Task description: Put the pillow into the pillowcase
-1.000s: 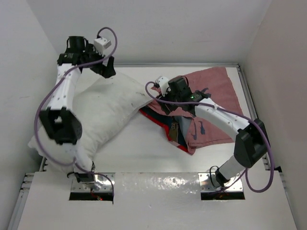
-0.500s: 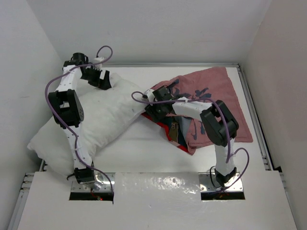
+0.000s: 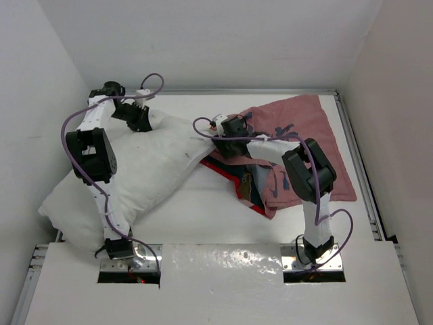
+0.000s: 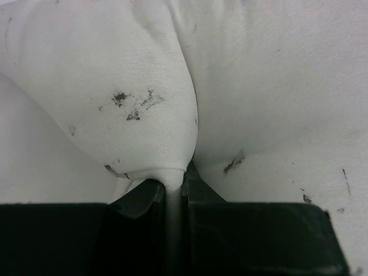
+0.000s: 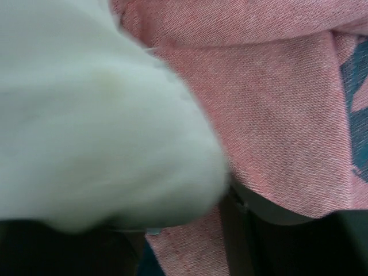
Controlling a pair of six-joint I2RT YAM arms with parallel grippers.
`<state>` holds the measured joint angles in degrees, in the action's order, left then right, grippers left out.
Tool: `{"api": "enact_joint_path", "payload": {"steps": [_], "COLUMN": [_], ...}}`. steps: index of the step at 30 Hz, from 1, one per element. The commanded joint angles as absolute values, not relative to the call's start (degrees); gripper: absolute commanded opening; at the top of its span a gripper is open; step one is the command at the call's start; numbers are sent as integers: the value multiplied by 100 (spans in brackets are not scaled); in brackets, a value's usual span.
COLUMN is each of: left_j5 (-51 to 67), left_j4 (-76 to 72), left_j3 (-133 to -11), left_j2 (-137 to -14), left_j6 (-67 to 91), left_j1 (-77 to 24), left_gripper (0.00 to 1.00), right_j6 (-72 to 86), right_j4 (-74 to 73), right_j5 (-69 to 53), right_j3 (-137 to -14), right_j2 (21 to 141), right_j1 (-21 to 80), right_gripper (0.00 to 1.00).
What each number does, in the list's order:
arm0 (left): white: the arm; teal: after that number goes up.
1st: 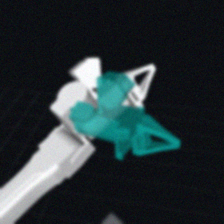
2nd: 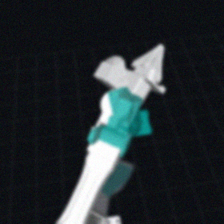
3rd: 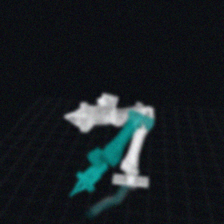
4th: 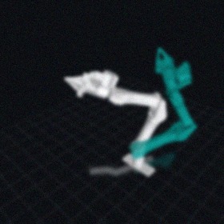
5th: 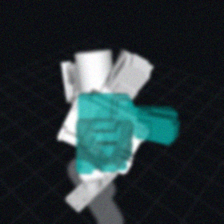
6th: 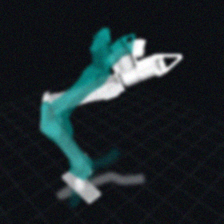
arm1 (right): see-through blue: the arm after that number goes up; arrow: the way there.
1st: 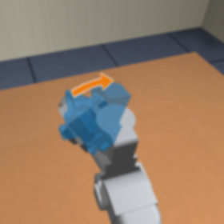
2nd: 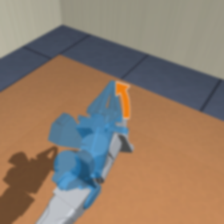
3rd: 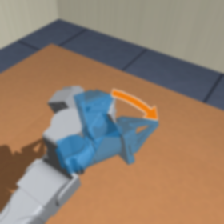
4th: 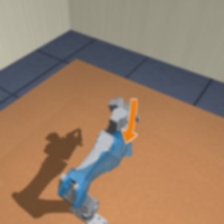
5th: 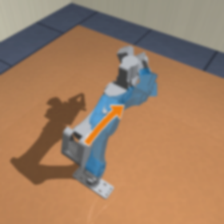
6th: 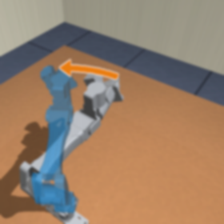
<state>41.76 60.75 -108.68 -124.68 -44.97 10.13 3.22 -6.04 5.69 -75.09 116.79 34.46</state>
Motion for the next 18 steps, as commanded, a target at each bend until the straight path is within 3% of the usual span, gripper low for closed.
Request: {"api": "enact_joint_path", "payload": {"steps": [1, 6, 10, 18], "left_j5": [3788, 4278, 4894, 4948], "left_j4": [6452, 6047, 6431, 7005], "left_j3": [-10819, -11118, -11092, -10345], "left_j2": [-11787, -11173, -10680, -10011], "left_j6": [-4825, -4605, -5427, -6478], "left_j1": [1055, 1195, 1537, 1749], "left_gripper": [0, 0, 0, 0], "right_j6": [53, -194, 147, 615], "right_j4": [-210, -773, -195, -386], "right_j5": [361, -638, -1071, -1310], "right_j3": [-7523, -7604, -7137, -8217], "right_j2": [11566, 11682, 11338, 12356], "right_j1": [3375, 3357, 3349, 3357], "right_gripper": [50, 55, 56, 55]}}
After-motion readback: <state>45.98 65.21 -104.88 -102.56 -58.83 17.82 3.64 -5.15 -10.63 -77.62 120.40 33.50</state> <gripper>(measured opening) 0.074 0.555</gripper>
